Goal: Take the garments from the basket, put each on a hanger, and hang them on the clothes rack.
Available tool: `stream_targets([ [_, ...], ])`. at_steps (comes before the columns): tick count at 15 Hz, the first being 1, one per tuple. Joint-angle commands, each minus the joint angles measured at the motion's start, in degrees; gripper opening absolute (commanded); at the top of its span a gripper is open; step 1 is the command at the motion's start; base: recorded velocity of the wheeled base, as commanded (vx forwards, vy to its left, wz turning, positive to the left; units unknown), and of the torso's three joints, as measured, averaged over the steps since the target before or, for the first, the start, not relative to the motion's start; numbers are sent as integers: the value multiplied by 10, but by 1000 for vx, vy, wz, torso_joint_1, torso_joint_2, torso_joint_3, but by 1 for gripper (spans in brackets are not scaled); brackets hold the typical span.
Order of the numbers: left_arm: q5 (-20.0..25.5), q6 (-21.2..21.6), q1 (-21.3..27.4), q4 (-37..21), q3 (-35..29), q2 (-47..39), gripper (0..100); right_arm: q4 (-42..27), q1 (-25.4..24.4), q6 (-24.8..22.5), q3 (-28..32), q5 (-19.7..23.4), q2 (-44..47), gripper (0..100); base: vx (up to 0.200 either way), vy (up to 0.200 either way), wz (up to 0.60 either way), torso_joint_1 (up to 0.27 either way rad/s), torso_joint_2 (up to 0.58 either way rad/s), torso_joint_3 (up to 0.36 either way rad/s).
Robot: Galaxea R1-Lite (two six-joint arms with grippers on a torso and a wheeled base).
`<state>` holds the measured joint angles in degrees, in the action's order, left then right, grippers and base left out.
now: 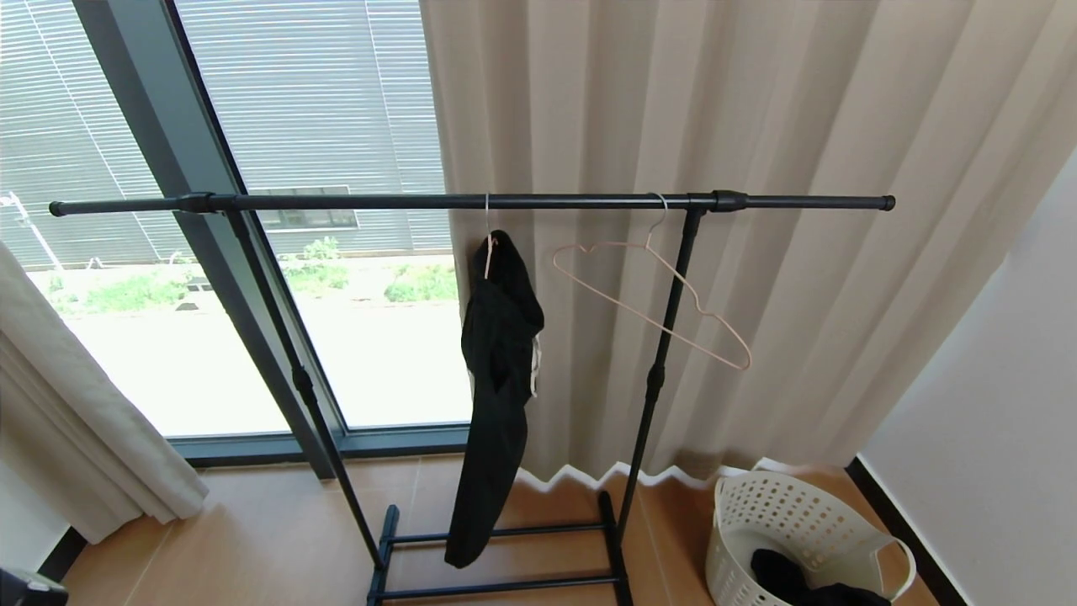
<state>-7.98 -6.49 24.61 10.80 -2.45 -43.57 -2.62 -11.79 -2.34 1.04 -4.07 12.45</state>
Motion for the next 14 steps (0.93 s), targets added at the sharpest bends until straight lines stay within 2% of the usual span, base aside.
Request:
stream_targets([
  [1,-14,0,-7,-60,25,118,100,-2,38,0,1,3,-36,100,0,0,0,0,0,0],
  [3,-14,9,-30,-140,7,185,100,-1,59,-2,1,3,-68,100,0,0,0,0,0,0],
  [5,-15,43,-51,-145,9,195,100,-2,91,-2,1,3,-74,100,0,0,0,0,0,0],
  [7,-18,63,-100,-145,9,233,100,-2,106,-4,1,4,-99,100,0,0,0,0,0,0],
  [8,-15,69,-173,-145,9,292,100,-2,113,-3,1,4,-111,100,0,0,0,0,0,0],
  [10,2,71,-237,-146,9,341,100,-2,120,-2,1,4,-119,100,0,0,0,0,0,0],
  [13,38,69,-240,-145,10,430,100,2,119,1,0,6,-120,100,0,0,0,0,0,0],
  [14,36,60,-242,-144,10,434,100,2,119,1,0,7,-120,100,0,0,0,0,0,0],
])
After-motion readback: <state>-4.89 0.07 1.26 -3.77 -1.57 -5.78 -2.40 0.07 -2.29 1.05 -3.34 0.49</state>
